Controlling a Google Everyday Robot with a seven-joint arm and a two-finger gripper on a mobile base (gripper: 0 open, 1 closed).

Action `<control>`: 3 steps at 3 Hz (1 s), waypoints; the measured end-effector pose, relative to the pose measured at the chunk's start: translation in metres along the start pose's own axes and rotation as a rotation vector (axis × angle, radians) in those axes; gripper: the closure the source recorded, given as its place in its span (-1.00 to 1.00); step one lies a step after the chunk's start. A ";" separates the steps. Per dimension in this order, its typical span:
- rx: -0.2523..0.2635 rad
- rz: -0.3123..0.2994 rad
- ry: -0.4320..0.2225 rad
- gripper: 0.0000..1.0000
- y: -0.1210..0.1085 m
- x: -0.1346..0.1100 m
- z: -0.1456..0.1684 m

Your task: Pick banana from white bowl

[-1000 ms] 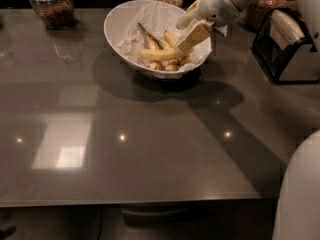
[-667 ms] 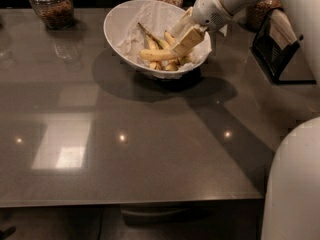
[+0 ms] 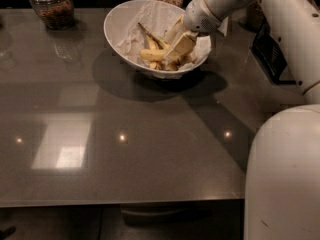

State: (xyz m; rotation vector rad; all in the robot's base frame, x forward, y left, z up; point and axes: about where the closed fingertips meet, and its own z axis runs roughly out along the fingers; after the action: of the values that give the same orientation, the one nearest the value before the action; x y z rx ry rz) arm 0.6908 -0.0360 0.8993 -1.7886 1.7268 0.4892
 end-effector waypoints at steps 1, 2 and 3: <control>-0.017 0.003 0.028 -0.10 -0.005 0.008 0.012; -0.028 0.010 0.056 0.04 -0.008 0.017 0.019; -0.034 0.014 0.074 0.42 -0.010 0.023 0.023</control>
Offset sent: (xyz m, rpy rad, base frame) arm 0.0180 -0.0103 -0.0303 -0.0935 0.0429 -0.0059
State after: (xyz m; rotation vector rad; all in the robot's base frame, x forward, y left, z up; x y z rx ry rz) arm 0.7055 -0.0386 0.8690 -1.8416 1.7920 0.4661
